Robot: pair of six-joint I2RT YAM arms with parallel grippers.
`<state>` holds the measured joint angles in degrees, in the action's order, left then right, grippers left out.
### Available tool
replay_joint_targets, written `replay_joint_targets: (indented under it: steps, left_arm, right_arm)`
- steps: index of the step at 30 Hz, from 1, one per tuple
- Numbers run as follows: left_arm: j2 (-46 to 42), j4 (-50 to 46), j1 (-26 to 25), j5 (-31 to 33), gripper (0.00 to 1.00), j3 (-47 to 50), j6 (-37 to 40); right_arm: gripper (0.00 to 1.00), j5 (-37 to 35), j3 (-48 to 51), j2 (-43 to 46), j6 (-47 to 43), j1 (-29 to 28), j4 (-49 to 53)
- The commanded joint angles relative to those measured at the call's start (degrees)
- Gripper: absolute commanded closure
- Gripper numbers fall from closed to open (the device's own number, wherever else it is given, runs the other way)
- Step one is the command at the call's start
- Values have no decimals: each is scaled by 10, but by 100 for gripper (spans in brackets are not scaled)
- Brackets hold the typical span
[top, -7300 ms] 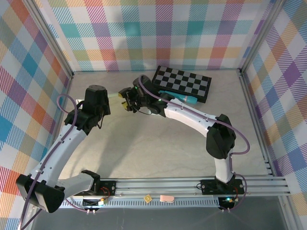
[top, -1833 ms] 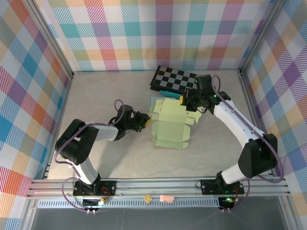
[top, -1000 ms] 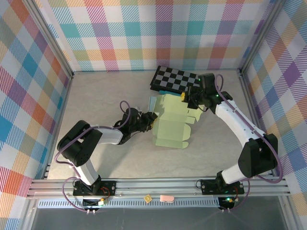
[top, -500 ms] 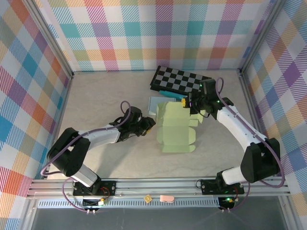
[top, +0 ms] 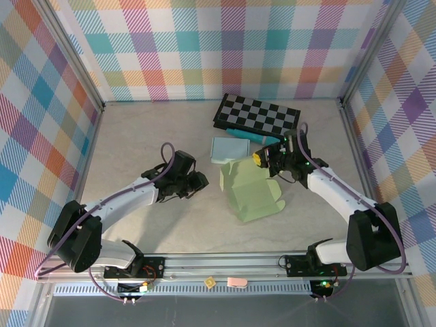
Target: Fold the paper box
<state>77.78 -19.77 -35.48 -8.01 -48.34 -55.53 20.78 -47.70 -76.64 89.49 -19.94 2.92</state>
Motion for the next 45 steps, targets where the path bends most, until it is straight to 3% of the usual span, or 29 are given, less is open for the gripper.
replay_joint_targets:
  steps: [1, 4, 18, 27, 34, 38, 45]
  left_arm:
    - [-3, -7, 7, -1, 62, -14, 26]
    - [1, 11, 11, -13, 63, -9, 34]
    - [12, 127, 43, -79, 73, 49, 119]
    - [21, 146, 43, -114, 74, 65, 152]
    - [49, 147, 36, -168, 72, 58, 266]
    - [62, 143, 19, -161, 70, 55, 352]
    - [74, 155, -9, -144, 68, 48, 424]
  right_arm:
    - [100, 35, 33, -3, -21, -2, -127]
    - [100, 68, 41, -34, -36, -4, -192]
    - [100, 150, 140, -81, -124, -4, -320]
    - [100, 141, 172, -81, -151, -3, -311]
    - [100, 135, 153, -79, -149, -3, -295]
    - [100, 135, 147, -81, -140, -2, -295]
    - [100, 132, 145, -81, -133, -3, -293]
